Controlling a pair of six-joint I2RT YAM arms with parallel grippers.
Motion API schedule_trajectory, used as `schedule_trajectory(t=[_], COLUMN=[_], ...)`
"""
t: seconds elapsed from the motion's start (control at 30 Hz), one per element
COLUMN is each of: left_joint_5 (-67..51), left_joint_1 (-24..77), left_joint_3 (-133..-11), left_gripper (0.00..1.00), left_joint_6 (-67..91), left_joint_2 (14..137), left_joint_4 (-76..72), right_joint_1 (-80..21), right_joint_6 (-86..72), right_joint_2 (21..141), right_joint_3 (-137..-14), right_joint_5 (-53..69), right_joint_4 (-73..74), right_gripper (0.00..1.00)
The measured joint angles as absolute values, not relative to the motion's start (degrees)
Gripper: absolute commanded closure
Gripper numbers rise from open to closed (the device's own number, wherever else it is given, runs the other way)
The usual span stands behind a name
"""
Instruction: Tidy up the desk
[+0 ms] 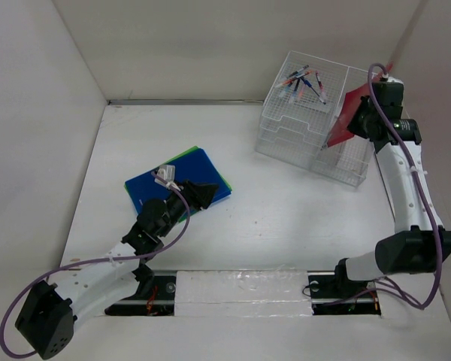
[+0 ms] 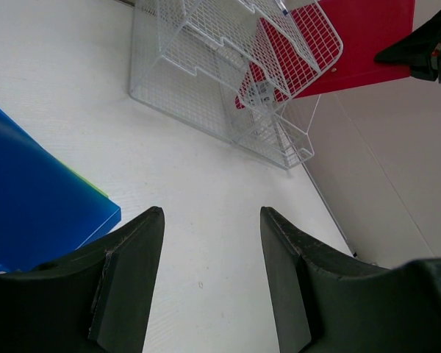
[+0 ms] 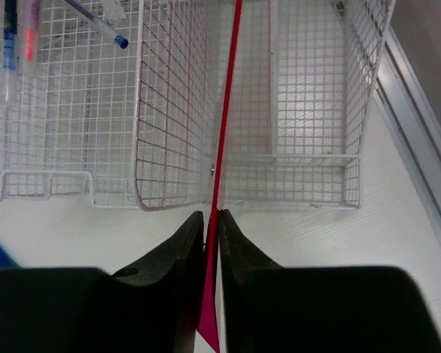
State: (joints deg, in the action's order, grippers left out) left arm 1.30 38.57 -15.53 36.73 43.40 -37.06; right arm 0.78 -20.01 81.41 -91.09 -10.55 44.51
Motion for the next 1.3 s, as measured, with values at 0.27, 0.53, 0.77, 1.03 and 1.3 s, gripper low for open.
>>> schedule_trajectory(t=[0.27,0.53,0.77,1.03,1.3], left_joint_5=[1.58,2.02,1.96,1.96,1.93], left_joint_1=[38.57,38.57,38.57,38.57,38.57], left_joint_3=[-15.53,-15.51,-15.51,-15.51,-15.51], left_gripper=[0.49,0.49,0.49,0.49,0.49], left_joint_6=[36.71,36.69,36.69,36.69,36.69], left_joint_2=[44.23,44.27,45.80,46.24,46.48], left_joint_4=[-37.06,-37.06,-37.10,-37.30,-37.56], right_joint_1=[1.06,-3.46,-11.07,-16.69,-16.82], right_joint_6=[-21.15,-22.09,-23.20,-23.88,-22.72], right_joint_2=[86.72,84.73,75.99,71.35,70.52], right_joint_3=[-98.61,-94.30,-79.53,-62.59,-58.94], right_joint_5=[-8.12,-13.69,-25.02,-36.07,-42.85], right_joint_4=[44.69,37.23,28.97,16.53,3.57], right_gripper=[0.50,0.23,0.20,0.15,0.33])
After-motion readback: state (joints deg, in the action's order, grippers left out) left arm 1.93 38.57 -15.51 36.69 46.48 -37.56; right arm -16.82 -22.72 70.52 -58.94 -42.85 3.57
